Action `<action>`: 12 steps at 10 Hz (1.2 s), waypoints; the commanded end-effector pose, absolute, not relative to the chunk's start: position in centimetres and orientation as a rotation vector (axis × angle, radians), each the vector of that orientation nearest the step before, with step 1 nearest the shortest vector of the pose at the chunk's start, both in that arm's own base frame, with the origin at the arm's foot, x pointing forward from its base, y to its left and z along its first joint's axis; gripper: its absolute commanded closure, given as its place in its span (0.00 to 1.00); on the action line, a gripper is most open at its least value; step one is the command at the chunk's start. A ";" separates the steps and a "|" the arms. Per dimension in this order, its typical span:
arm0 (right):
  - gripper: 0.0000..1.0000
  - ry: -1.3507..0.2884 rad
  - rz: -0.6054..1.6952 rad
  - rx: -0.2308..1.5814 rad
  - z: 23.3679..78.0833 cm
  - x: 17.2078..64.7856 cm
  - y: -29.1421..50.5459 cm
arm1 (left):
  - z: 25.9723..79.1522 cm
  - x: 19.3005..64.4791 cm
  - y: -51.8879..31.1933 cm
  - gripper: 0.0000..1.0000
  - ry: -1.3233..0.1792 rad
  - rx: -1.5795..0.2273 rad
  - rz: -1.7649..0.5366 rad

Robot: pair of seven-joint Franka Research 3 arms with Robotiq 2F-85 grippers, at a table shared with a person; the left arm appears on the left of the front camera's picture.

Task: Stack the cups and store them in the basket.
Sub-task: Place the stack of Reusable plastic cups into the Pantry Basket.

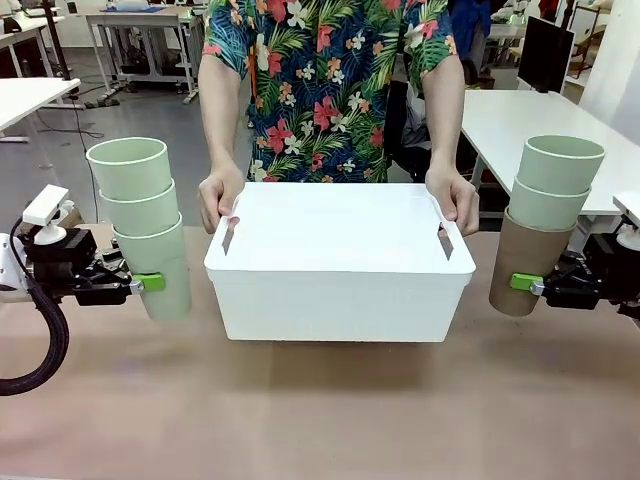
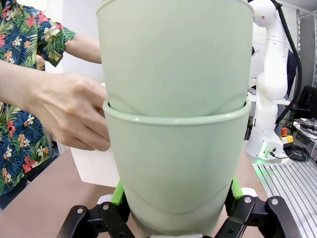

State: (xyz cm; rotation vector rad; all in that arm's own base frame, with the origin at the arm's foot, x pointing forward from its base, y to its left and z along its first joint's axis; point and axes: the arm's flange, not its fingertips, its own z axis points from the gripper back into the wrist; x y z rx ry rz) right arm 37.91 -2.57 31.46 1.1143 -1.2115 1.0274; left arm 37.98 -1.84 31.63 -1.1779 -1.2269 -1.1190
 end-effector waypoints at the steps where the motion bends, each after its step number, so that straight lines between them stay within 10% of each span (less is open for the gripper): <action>1: 0.17 -1.226 1.024 1.109 31.9 38.0 -2.5 | 32.1 38.0 -1.9 0.13 -1.232 -1.185 -1.121; 12: 0.17 -1.226 1.024 1.109 31.9 38.0 -2.5 | 32.1 38.0 -1.9 0.13 -1.232 -1.185 -1.121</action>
